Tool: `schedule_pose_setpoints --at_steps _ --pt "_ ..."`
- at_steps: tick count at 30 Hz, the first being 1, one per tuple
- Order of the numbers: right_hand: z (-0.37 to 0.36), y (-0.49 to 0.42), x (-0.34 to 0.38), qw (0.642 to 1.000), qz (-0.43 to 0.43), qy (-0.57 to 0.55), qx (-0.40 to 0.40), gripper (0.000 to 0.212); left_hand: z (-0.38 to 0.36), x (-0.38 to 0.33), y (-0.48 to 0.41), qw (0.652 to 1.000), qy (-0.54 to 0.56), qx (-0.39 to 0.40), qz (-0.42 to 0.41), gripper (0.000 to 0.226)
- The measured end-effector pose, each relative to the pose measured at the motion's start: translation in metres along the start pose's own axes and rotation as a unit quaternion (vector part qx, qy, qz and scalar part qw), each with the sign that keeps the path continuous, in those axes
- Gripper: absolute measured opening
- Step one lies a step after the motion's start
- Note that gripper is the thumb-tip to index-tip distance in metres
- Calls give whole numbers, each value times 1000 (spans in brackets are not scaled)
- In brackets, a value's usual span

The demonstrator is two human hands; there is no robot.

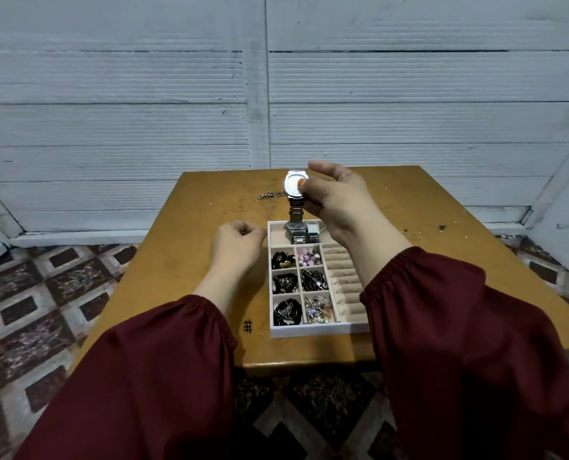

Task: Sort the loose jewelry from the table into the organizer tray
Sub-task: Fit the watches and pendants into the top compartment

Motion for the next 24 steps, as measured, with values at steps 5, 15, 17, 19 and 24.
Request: schedule_pose_setpoints --at_steps 5,15,17,19,24 --pt "-15 -19 -19 998 -23 66 4 39 2 24 -25 1000 -10 -6 17 20" --pt "-30 -40 -50 987 -46 156 15 40 -7 30 -37 878 -438 36 -190 45" --pt "-30 -43 -51 983 -45 176 14 40 -10 36 -40 877 -446 61 -168 50" --pt "-29 -45 -51 978 -49 201 15 39 -9 39 -42 883 -439 65 -153 52" --pt "-23 -46 -49 963 -55 264 22 36 -9 40 -43 886 -436 51 -151 53"
Point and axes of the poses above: each hand's wrist, its own y-axis away from the middle knuckle, its own z-axis out of the back of the hand, x = y × z, the point moved 6 cm from there along -y, towards the middle knuckle, and after that the axes turned 2 degrees about -x, right-handed, at the moved point
